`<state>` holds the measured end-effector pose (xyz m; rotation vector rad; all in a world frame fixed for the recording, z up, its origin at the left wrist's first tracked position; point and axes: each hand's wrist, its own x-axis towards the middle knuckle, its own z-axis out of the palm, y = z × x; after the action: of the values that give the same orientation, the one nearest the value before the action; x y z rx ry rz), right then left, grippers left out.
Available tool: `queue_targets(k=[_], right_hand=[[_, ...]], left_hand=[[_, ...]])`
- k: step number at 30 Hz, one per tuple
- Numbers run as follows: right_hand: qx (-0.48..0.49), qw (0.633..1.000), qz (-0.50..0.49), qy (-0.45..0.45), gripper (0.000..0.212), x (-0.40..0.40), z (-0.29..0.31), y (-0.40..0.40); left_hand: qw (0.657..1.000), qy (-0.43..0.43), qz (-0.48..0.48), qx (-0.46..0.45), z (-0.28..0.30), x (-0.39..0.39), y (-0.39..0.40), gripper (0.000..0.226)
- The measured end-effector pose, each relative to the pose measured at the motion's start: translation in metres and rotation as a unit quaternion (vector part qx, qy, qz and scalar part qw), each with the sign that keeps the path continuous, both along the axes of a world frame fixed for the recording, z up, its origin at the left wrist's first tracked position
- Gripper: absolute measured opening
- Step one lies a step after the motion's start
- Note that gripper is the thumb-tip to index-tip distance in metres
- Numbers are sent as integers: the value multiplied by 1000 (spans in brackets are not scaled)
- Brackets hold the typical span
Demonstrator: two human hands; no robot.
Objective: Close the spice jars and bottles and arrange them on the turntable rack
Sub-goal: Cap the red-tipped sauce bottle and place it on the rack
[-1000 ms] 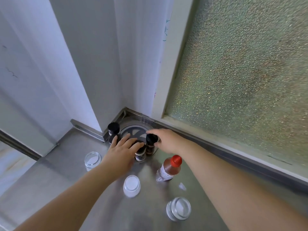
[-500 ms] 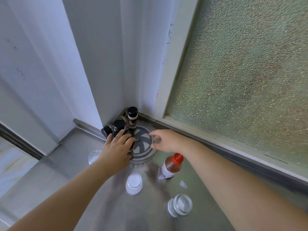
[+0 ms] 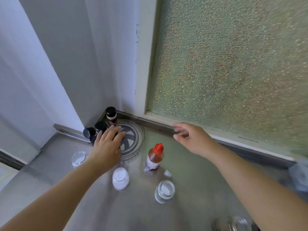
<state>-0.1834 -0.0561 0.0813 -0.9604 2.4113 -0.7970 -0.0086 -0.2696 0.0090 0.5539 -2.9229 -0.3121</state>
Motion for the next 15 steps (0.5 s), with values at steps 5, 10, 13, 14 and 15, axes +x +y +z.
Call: queue_targets(k=[5, 10, 13, 14, 15], right_hand=[[104, 994, 12, -9, 38, 8, -35, 52], [196, 980, 33, -27, 39, 17, -94, 66], [214, 976, 37, -15, 42, 23, -119, 57], [214, 976, 35, -11, 41, 24, -127, 52], [211, 977, 31, -6, 38, 25, -134, 47]], left_hand=[[992, 74, -77, 70, 18, -23, 51, 37], [970, 77, 29, 228, 4, -26, 83, 37], [959, 67, 76, 266, -5, -19, 88, 34], [960, 61, 75, 262, -8, -16, 89, 32], [961, 55, 76, 261, -11, -14, 89, 31]])
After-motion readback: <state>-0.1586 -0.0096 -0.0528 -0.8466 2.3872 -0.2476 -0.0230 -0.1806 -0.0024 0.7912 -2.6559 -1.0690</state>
